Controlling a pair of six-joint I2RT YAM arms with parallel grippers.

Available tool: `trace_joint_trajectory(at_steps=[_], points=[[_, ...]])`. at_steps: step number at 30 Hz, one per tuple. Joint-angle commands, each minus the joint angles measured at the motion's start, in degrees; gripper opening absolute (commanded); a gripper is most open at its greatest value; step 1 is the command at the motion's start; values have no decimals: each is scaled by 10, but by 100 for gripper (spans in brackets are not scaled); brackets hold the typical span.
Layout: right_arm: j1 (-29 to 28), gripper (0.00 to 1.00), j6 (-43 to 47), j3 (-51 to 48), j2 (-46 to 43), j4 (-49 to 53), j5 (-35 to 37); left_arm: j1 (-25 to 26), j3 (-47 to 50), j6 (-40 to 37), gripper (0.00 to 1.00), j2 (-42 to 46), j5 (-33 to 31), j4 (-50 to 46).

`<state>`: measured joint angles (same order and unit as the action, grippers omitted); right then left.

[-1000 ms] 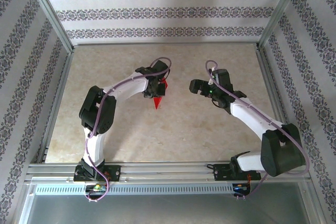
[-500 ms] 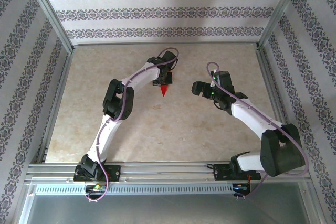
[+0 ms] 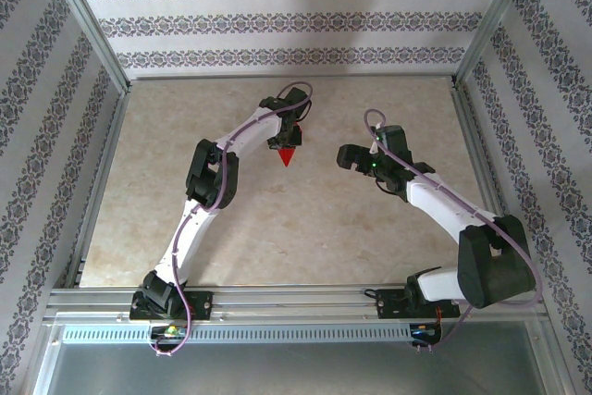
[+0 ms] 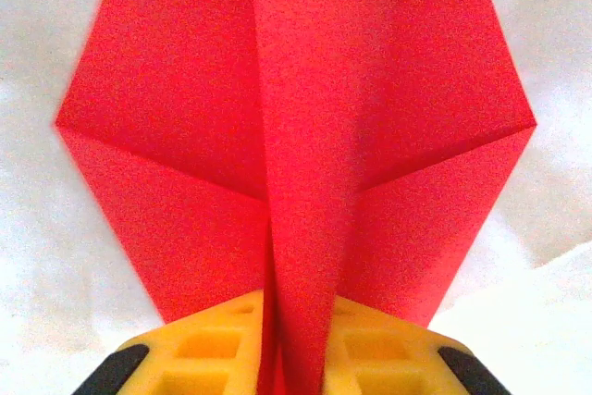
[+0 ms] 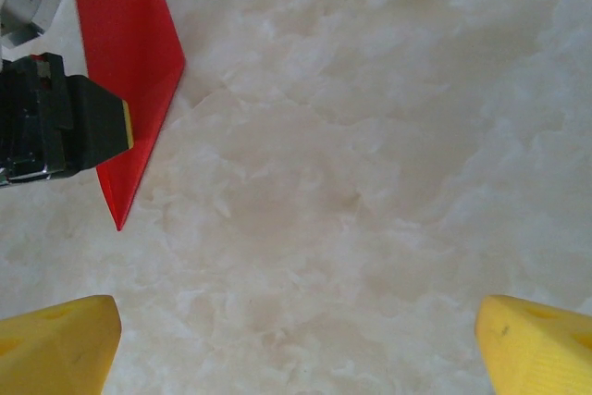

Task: Fold a paper plane with a square sheet of paper (pick it up from the middle)
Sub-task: Move the paper plane to the top-center of the table.

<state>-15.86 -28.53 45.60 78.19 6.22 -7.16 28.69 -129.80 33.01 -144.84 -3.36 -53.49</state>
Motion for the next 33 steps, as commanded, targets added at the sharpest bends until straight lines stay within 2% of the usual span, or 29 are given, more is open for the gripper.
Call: trace_joint_trajectory(at_steps=[1, 13, 33], points=[[5, 98, -6, 3, 5, 1, -13, -7, -15, 5, 20, -15, -11, -35], [5, 98, -10, 2, 10, 0, -15, -7, -14, 9, 27, -36, -11, -38], [6, 98, -19, 4, 19, -1, -22, 1, -14, -70, 29, -53, -8, -52]])
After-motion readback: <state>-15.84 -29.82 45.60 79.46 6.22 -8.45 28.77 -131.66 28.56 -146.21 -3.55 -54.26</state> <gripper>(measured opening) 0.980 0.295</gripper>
